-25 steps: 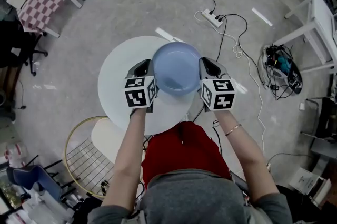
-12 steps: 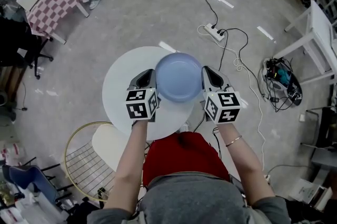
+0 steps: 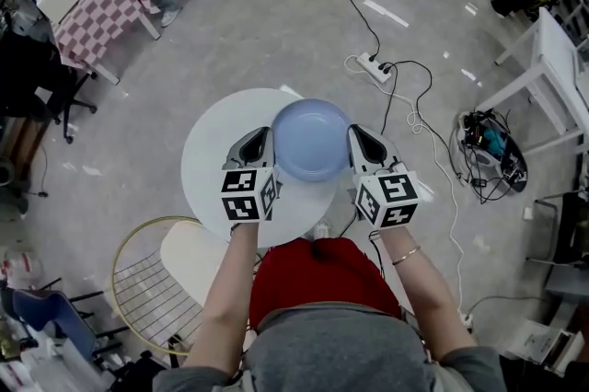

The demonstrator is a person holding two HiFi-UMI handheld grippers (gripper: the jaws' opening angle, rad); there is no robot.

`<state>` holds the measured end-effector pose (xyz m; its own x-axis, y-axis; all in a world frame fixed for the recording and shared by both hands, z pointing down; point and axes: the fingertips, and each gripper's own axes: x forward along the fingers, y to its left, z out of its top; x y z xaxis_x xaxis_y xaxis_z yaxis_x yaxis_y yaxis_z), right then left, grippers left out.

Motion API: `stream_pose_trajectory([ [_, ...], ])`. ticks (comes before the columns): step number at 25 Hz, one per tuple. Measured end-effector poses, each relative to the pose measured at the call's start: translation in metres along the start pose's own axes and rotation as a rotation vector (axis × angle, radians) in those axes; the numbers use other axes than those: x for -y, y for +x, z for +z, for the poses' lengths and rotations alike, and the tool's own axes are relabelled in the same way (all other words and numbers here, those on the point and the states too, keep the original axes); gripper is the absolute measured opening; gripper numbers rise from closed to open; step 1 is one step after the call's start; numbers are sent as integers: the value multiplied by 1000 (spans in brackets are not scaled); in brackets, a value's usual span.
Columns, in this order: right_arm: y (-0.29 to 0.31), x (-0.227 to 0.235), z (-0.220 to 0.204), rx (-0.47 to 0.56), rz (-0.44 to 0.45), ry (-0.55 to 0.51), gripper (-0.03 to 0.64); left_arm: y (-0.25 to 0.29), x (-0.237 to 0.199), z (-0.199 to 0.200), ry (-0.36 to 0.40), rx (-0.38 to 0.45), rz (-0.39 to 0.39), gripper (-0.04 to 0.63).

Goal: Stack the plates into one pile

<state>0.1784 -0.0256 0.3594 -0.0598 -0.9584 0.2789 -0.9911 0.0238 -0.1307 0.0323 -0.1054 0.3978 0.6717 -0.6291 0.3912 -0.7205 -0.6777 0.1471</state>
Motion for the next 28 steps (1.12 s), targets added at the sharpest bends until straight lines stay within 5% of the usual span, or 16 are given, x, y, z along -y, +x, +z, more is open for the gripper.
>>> stream_pose_trajectory([
  [28,-45,4,7,84,-12,-23,28,-38,44,21,64,116,-25,15],
])
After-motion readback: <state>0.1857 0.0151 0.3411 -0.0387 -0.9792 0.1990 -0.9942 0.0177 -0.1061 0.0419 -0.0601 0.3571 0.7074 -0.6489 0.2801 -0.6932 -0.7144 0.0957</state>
